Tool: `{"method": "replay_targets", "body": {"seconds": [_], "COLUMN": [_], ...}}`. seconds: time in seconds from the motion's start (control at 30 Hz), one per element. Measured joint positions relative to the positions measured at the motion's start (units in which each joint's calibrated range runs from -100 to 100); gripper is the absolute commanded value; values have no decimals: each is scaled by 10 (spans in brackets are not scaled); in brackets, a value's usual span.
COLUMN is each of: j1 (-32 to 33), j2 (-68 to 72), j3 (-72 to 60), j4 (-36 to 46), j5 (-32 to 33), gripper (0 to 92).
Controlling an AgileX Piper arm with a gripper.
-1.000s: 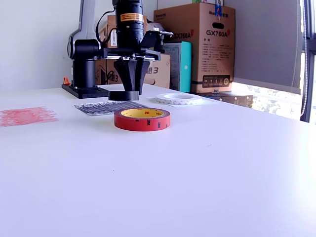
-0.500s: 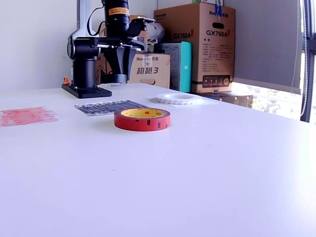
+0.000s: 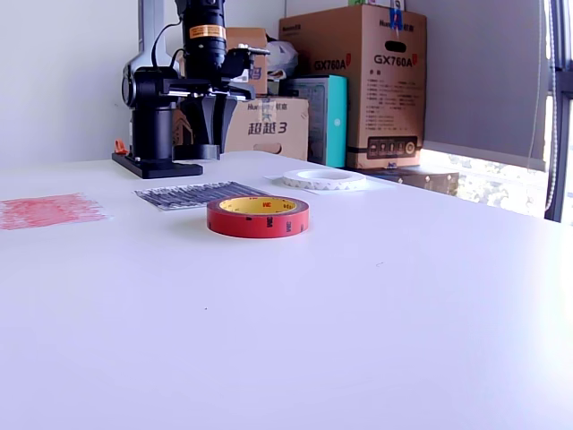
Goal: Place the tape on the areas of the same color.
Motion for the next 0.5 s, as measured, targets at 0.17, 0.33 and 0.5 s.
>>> {"method": "replay_targets", "body": {"seconds": [0.17,0.33,0.5], "j1": [0,0,8], "j2": [0,0,5], "j3": [37,43,43], "j4": [-35,-48,-48], "j5": [-8,-19,-13], "gripper": [0,0,0]}}
